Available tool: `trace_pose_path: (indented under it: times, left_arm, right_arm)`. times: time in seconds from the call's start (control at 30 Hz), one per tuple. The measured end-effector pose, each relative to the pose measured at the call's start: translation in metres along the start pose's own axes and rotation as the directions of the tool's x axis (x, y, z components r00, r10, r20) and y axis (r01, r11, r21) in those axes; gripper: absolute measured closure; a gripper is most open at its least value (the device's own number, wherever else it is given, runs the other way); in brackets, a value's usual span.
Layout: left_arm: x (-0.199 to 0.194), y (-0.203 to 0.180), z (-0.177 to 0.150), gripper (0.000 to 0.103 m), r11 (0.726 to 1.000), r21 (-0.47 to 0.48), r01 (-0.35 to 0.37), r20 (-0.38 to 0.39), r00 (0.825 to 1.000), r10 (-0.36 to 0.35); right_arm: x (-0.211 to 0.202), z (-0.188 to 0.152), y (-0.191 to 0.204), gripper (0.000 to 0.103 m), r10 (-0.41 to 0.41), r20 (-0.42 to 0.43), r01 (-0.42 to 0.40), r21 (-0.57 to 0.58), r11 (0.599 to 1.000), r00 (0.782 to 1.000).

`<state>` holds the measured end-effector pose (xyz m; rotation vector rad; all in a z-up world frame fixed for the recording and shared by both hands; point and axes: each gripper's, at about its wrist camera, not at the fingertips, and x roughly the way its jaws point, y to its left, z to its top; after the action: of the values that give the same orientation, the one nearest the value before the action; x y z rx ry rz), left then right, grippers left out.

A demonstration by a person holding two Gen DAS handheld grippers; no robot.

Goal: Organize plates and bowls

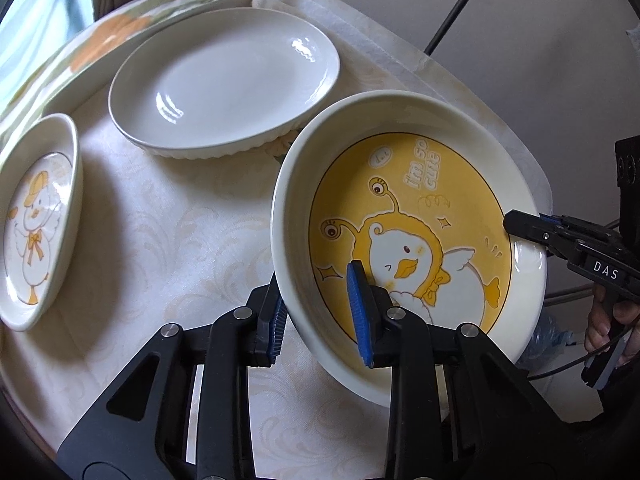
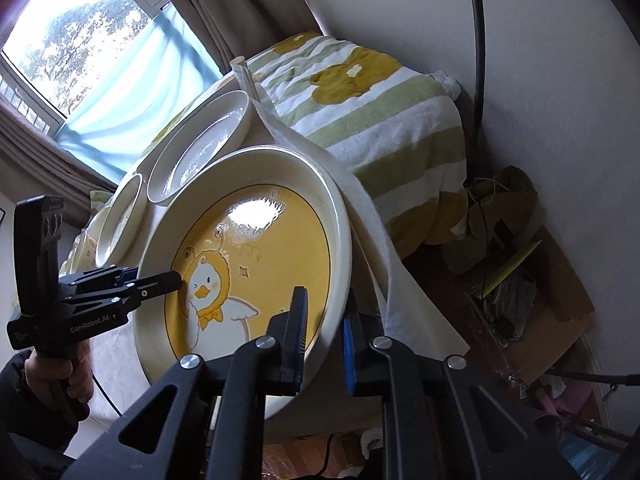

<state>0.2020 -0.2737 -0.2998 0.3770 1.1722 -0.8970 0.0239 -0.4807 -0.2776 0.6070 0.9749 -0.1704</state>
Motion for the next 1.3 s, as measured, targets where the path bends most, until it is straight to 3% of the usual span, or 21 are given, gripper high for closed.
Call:
trace_pose_path:
  times: [0.4, 0.63, 0.8, 1.0, 1.17, 1.3]
  left_arm:
    - [-0.053, -0.010, -0.028, 0.078, 0.998, -0.057, -0.020, 0.076, 0.997, 0.024]
    - [-0.117, -0.001, -0.053, 0.078, 0.976, -0.194, -0.094, 0.129, 0.984, 0.121]
    - [-0.159, 0.025, -0.093, 0.078, 0.931, -0.326, -0.163, 0.136, 0.967, 0.217]
    - [-0.189, 0.067, -0.147, 0.078, 0.851, -0.470, -0.232, 0.103, 0.944, 0.315]
    - [-0.197, 0.104, -0.193, 0.078, 0.794, -0.551, -0.258, 0.067, 0.934, 0.350]
    - [-0.191, 0.133, -0.224, 0.078, 0.766, -0.588, -0.259, 0.041, 0.937, 0.348]
  right_arm:
    - [-0.022, 0.007, 0.019, 0.089, 0.044, 0.018, -0.042, -0.095, 0.995, 0.999]
    - [-0.036, 0.025, 0.063, 0.088, 0.130, -0.033, -0.134, -0.229, 0.964, 0.991]
    - [-0.027, 0.029, 0.115, 0.088, 0.205, -0.115, -0.233, -0.360, 0.903, 0.972]
    - [0.012, 0.017, 0.184, 0.088, 0.253, -0.236, -0.337, -0.460, 0.821, 0.938]
    - [0.050, -0.005, 0.233, 0.088, 0.254, -0.325, -0.393, -0.501, 0.771, 0.911]
    - [0.076, -0.028, 0.259, 0.089, 0.235, -0.379, -0.414, -0.511, 0.753, 0.895]
